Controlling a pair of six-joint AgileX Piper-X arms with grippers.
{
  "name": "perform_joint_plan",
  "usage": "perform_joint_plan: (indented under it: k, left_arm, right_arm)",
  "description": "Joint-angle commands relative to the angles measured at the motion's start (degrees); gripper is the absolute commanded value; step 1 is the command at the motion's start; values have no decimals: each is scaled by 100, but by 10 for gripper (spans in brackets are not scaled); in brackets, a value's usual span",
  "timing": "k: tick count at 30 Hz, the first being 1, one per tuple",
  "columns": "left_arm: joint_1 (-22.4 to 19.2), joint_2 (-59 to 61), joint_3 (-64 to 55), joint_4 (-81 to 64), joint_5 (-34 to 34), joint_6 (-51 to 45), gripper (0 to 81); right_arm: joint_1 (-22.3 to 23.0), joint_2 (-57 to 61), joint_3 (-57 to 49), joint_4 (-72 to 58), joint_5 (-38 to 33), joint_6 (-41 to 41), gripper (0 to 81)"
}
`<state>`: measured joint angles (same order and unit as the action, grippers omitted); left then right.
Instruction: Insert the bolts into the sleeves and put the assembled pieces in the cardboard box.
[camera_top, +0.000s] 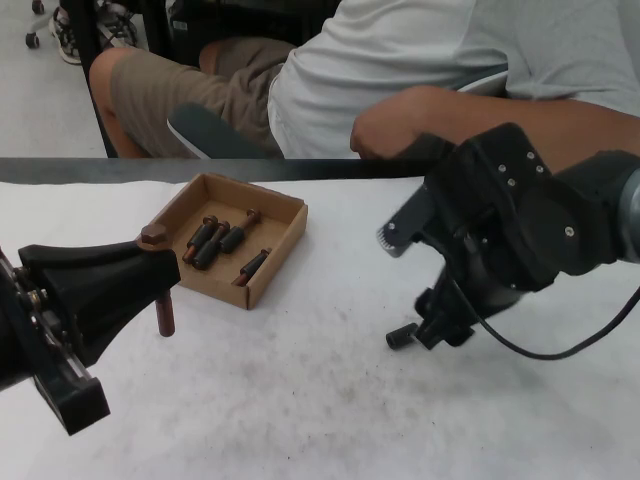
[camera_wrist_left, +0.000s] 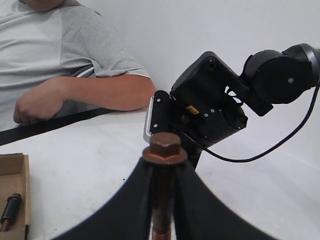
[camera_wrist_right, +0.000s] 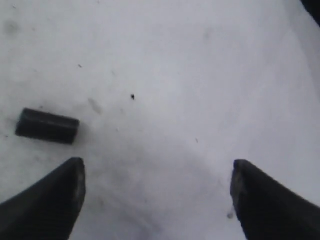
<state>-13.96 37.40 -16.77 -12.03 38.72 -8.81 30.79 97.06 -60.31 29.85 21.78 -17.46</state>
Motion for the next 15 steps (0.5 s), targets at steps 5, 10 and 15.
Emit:
perform_joint_plan:
  k: [5,10,15]
  left_arm:
    - [-24,-23,1,-61,38,25,8]
    - [-24,-23,1,-61,38,25,8]
    - [-24,-23,1,-61,38,25,8]
  right_arm:
    - [64,-68,-54,1061,382,844,744]
    - [137,-82,-320,967,-949,1682,744]
    - [161,-82,-1349,744,-692,1544,744]
